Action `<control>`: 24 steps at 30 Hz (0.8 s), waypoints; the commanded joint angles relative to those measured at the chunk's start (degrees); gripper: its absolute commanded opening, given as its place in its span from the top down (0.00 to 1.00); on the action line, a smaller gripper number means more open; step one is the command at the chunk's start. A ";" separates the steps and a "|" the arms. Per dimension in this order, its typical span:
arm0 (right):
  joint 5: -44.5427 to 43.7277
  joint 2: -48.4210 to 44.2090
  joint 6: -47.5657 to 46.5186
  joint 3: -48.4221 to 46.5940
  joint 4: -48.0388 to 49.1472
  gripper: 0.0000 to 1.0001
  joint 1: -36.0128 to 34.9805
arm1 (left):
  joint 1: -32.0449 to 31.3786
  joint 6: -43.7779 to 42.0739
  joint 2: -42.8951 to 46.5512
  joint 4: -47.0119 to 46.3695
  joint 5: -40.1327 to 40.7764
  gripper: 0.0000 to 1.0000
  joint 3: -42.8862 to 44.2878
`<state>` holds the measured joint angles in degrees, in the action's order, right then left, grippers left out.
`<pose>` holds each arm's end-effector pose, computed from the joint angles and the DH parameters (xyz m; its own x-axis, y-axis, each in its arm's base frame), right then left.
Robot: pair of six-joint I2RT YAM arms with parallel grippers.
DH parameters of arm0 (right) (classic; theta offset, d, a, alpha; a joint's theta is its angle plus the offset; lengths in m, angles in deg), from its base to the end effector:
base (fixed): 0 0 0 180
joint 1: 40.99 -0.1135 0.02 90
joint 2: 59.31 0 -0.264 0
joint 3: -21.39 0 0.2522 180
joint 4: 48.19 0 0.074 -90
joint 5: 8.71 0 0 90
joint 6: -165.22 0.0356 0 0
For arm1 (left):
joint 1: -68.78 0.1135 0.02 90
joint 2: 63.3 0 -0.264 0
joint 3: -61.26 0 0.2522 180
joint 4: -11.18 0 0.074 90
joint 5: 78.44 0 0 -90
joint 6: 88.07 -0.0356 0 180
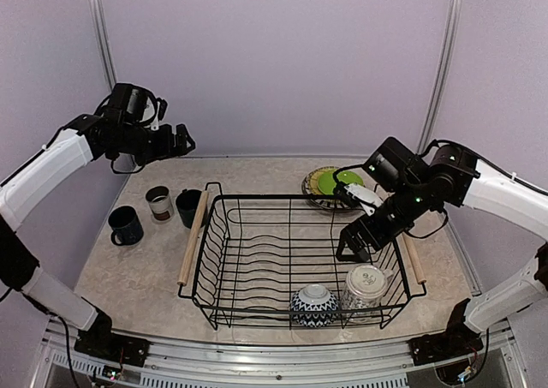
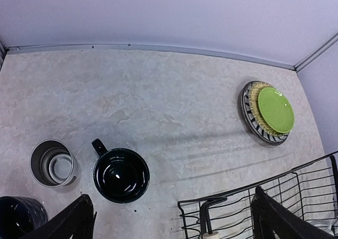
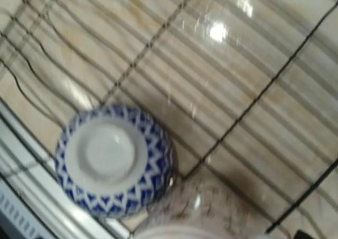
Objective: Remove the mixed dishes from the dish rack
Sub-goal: Grab the cup from the dish rack.
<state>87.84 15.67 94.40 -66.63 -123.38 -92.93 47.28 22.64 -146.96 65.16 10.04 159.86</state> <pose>0.1499 0.1981 0.3287 -0.7826 -0.4701 -0.4081 -0.5908 0.7676 0.2487 0.2971 -0.1180 0.3719 -0.6845 -0.1103 -0.7206 0.1534 0.9446 -0.2903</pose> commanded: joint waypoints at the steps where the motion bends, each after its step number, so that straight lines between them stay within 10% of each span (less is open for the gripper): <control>1: -2.15 3.63 1.79 0.02 -7.84 0.00 -3.02 | 0.14 -0.62 7.85 -11.30 -2.34 0.01 -5.56; 24: -5.00 11.37 1.27 1.17 -11.70 0.00 -9.19 | -0.22 -0.06 11.02 -13.95 -5.22 0.01 -7.78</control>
<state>83.45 25.68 95.63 -66.54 -134.77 -100.71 47.22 22.51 -135.29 52.09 5.54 152.52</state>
